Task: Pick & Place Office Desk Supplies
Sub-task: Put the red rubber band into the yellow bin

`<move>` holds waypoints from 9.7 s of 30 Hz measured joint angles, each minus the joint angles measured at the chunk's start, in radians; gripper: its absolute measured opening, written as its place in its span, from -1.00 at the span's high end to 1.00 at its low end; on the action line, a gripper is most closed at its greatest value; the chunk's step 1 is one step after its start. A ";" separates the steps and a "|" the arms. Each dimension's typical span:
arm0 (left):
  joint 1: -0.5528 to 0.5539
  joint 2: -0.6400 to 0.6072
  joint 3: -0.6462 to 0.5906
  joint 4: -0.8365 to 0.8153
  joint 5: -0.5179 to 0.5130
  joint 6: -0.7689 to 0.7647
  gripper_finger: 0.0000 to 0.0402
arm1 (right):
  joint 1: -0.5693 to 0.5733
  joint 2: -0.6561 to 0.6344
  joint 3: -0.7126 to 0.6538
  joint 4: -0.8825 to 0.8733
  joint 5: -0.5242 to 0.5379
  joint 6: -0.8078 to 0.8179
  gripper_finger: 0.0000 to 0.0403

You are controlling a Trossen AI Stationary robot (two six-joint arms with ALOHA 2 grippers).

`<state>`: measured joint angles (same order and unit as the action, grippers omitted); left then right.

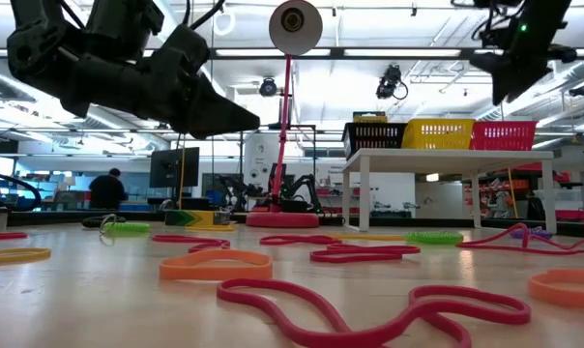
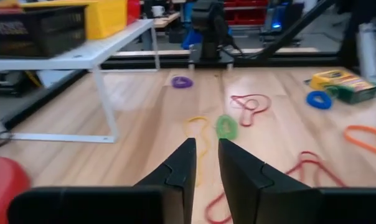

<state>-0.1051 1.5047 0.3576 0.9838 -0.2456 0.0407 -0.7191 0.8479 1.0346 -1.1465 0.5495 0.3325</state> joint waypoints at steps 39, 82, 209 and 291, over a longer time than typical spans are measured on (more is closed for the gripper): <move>0.098 -0.420 -0.352 0.097 0.063 0.009 0.95 | 1.064 0.427 -0.292 0.753 -0.029 0.034 0.81; 0.098 -0.419 -0.352 0.082 0.063 0.008 0.93 | 1.112 0.551 -0.012 0.175 -0.061 0.261 0.96; -0.056 0.105 0.140 -0.116 0.084 0.118 0.97 | 1.234 0.402 -0.529 1.492 0.253 -0.185 0.61; -0.186 0.214 0.335 -0.422 -0.304 0.106 0.98 | 0.996 0.933 -0.442 1.982 -0.169 -0.118 -0.24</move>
<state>-0.2915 1.7187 0.6922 0.5623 -0.5499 0.1467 0.2770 1.7806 0.5928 0.8352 0.3808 0.2141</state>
